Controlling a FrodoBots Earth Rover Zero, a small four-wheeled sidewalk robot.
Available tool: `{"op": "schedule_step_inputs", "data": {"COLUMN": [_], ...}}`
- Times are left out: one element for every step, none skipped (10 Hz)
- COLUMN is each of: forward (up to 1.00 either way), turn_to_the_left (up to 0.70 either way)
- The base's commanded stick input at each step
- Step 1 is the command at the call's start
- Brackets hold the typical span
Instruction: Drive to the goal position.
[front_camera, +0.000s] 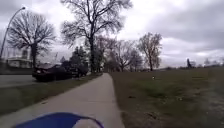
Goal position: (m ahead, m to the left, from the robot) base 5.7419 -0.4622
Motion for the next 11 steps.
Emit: {"op": "schedule_step_inputs", "data": {"forward": [0.0,0.0,0.0,1.0,1.0,1.0,1.0,1.0,1.0,1.0,1.0], "turn_to_the_left": [1.0,1.0,1.0,0.4,0.4,0.4,0.4,0.4,0.4,0.4,0.4]}}
